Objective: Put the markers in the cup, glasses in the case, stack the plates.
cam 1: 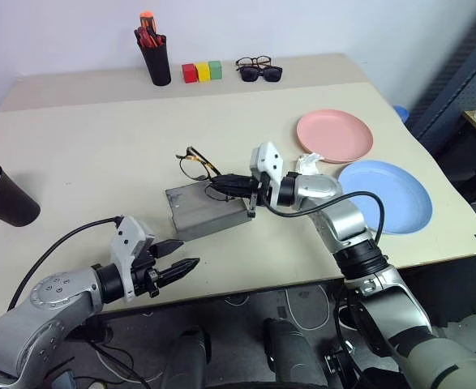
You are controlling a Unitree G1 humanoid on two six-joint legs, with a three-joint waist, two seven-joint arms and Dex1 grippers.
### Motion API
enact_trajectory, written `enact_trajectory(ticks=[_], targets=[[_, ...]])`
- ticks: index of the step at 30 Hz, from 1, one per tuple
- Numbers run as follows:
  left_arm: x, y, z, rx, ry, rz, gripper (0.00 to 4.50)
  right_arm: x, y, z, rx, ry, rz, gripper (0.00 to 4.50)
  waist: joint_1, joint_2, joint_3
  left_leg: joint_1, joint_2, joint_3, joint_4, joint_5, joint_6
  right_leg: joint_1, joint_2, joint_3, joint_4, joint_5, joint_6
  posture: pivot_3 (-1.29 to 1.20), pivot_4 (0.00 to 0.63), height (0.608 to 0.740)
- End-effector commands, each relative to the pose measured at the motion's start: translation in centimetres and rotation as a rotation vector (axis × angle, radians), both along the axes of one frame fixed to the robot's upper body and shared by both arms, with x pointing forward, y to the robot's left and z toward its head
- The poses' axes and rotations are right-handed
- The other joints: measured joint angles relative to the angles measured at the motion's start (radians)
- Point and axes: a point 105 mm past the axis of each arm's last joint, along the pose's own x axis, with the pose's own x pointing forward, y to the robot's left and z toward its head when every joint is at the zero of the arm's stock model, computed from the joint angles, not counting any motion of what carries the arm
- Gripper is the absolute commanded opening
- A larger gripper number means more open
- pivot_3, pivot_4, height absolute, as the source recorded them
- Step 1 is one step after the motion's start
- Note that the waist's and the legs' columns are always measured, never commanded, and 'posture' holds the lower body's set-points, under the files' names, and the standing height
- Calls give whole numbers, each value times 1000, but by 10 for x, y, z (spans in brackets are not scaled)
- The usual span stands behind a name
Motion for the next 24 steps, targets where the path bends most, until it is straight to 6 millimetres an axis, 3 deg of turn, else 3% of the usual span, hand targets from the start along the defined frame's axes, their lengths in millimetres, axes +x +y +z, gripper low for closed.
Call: enact_trajectory(ticks=[1,12,24], targets=[[-3,-1,9,-3,-51,7,2867,-5,4,2,-67,-121,72,77,0,0,0,0,0,0,0,0,0,0,0,0,0,0,0,0,150,740],[-5,-3,6,-9,-48,19,2867,-14,0,-20,-277,-151,192,77,-1,0,0,1,0,0,1,0,0,0,0,0,1,0,0,0,150,740],[-7,-3,5,-12,-46,23,2867,3,-16,-31,-397,-149,153,77,0,0,0,1,0,0,1,0,0,1,0,0,1,0,-1,0,150,740]])
